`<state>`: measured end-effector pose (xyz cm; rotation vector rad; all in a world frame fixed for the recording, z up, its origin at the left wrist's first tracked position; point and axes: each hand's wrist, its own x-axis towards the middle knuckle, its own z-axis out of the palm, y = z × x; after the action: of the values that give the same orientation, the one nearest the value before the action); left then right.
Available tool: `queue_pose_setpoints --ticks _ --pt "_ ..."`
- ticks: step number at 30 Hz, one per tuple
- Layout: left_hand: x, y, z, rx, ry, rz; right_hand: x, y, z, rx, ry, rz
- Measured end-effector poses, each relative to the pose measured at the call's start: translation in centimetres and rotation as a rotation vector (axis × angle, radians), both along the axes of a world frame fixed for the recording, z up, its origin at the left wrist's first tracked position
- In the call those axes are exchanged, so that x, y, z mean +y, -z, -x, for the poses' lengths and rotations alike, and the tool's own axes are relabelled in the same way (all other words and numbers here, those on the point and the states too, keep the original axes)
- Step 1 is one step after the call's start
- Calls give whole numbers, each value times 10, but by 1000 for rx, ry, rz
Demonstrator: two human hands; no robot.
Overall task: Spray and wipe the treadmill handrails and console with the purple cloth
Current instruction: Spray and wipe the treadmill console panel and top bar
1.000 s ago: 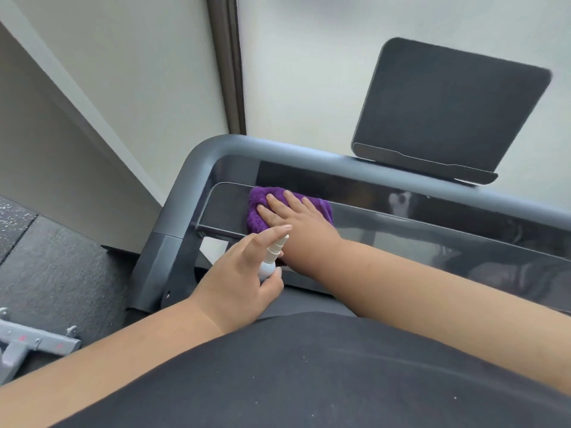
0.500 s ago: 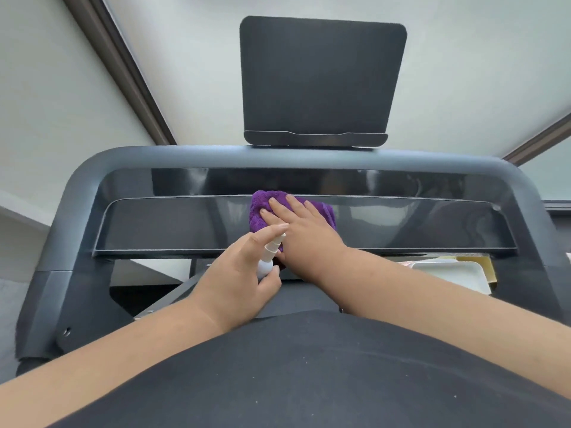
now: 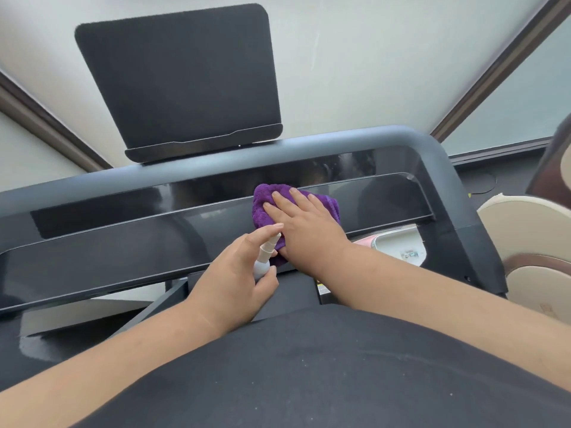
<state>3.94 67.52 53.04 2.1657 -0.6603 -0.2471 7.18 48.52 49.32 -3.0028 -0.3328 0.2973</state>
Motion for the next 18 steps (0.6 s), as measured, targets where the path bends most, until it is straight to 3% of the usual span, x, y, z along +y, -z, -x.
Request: queue_pose_setpoints --ticks 18 --pt "-92 -8 7 -93 122 -46 -162 -4 33 5 322 57"
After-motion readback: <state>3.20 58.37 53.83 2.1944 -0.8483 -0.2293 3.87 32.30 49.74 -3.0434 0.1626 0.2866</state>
